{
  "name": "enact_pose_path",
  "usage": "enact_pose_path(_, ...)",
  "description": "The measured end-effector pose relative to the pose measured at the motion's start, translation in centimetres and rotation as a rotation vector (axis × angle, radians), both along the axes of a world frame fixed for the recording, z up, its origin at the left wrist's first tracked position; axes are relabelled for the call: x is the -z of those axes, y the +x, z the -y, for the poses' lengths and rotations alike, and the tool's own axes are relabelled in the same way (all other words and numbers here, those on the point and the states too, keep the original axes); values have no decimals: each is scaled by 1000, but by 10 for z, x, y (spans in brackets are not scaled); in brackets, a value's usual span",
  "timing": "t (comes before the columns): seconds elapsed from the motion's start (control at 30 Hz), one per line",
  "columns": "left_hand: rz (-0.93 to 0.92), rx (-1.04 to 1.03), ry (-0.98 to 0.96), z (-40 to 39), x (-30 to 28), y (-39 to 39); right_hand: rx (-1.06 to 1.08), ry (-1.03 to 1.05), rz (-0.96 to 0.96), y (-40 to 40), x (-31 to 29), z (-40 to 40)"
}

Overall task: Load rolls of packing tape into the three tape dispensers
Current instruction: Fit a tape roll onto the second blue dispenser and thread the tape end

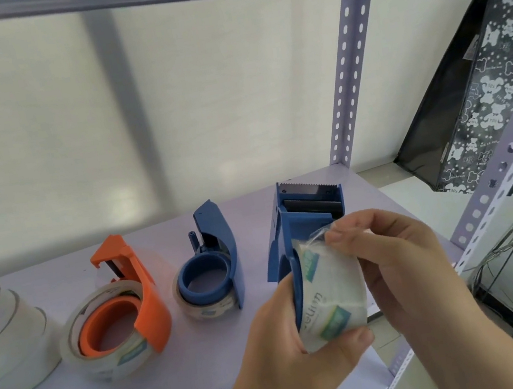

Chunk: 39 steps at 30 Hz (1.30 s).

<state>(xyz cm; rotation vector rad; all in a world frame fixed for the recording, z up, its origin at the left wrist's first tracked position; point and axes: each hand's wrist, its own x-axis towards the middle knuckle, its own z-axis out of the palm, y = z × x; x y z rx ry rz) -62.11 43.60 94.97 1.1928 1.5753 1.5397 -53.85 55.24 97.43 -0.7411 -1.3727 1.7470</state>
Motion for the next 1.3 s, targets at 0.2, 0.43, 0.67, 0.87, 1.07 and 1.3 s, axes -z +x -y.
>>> enact_pose_path(0.2,20,32,2,7,-5,1,132,81,10,2,0,-10)
enact_pose_path(0.43,255,10,13,12,-10,-2,92,84,25,2,12,-4)
enact_pose_path(0.67,275,-46,19,15,-11,-1,134,253,210,-5,14,-10)
enact_pose_path(0.87,242,-12,-25,16,-14,-5,186,348,253,-9,13,-14)
enact_pose_path(1.07,199,30,-81,16,-19,-9,191,425,295,-11,7,-23)
enact_pose_path(1.3,66,173,-179,18,-24,-5,210,315,289,-13,-5,-40)
